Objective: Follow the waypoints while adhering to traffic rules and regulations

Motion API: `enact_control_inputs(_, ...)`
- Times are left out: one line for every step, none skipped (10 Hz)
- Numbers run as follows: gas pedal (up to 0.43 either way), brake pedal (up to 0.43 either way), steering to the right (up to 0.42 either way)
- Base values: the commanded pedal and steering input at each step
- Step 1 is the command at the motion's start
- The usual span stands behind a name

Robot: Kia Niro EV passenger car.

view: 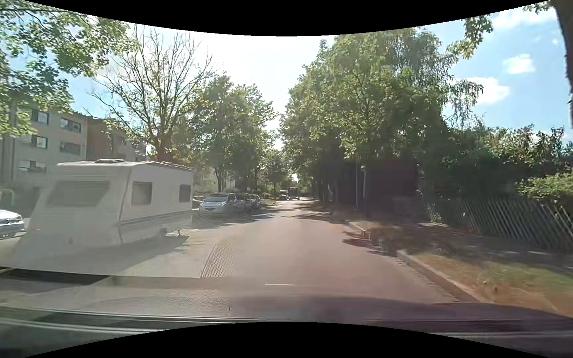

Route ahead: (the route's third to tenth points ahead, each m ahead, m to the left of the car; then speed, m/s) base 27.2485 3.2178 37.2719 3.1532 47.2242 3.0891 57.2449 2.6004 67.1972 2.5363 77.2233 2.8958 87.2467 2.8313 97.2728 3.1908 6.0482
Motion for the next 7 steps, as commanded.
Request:
enact_control_inputs(0.228,0.006,0.026)
enact_control_inputs(0.228,0.006,0.017)
enact_control_inputs(0.228,0.006,0.012)
enact_control_inputs(0.22,0.006,0.007)
enact_control_inputs(0.22,0.006,0.006)
enact_control_inputs(0.197,0.006,0.006)
enact_control_inputs(0.189,0.006,0.005)
